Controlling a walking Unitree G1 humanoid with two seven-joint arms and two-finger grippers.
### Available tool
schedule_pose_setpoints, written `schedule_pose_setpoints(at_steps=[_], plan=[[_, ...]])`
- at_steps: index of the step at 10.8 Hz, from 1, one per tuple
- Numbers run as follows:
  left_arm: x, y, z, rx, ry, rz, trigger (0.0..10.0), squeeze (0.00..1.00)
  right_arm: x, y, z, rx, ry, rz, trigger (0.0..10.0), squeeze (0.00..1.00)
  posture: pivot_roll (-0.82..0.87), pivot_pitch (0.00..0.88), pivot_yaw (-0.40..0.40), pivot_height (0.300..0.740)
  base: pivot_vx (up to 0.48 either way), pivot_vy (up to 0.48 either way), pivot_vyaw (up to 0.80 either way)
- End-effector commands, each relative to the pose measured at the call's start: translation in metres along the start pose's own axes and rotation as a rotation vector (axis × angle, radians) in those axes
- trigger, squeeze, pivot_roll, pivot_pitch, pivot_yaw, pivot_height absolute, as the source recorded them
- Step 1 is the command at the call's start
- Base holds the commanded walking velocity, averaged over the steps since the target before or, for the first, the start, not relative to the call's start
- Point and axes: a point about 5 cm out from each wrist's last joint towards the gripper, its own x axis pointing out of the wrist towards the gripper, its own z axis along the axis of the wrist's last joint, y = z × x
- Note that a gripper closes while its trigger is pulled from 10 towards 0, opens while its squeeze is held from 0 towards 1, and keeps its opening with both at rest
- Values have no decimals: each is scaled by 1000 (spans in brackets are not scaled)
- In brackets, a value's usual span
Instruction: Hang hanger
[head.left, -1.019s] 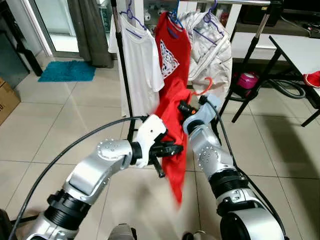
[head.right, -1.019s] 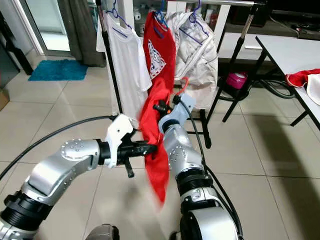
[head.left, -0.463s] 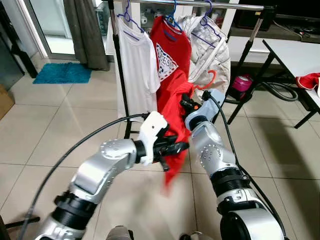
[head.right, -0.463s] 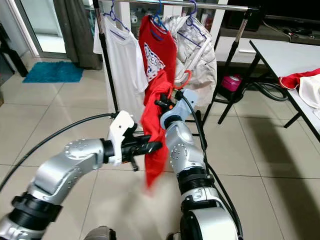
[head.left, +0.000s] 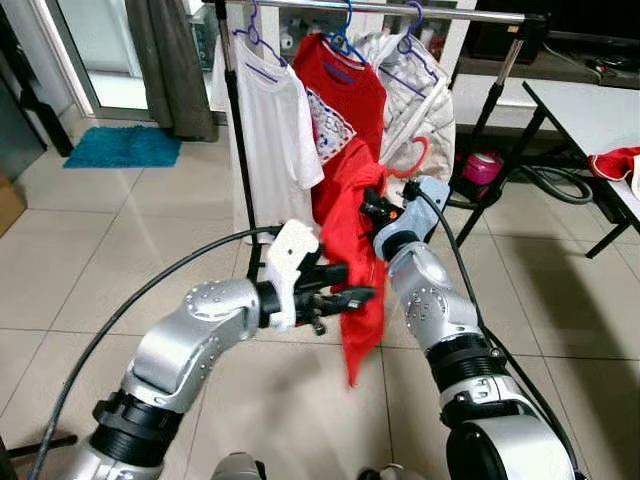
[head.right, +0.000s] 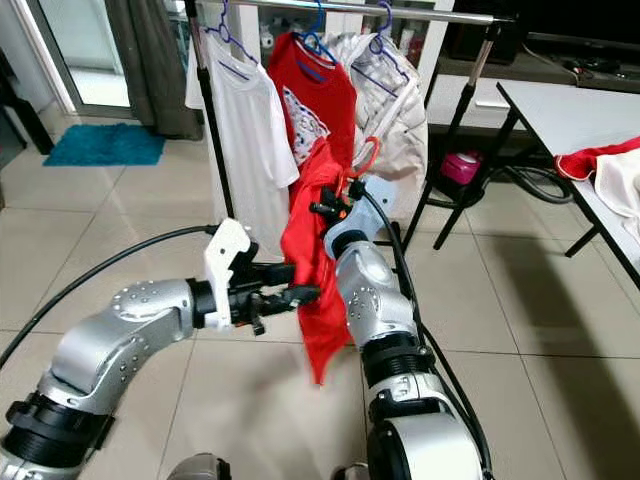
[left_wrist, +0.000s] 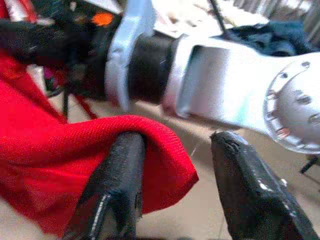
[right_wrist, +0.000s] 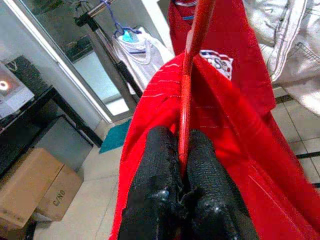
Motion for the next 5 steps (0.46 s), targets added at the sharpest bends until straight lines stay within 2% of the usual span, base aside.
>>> schedule_pose_setpoints(at_steps=[1,2,3,4,5], plan=[[-5,-7,6,-4,-31,-58,10000,1000,1,4,11,-26,-34,36,10000,0,59,0,-59,740,0,0,0],[-11,-7,4,1,-3,-74,10000,1000,2,7,14,23,-41,67,10000,0,58,0,-61,740,0,0,0],[-26,0,-6,69,130,-26,10000,1000,2,4,19,32,-51,67,10000,0,49,0,-62,740,0,0,0],[-37,7,-10,118,197,28,10000,1000,2,0,22,6,-55,56,10000,0,41,0,-59,740,0,0,0],[-53,14,-13,162,258,72,10000,1000,1,-6,29,-11,-63,51,10000,0,32,0,-59,740,0,0,0]])
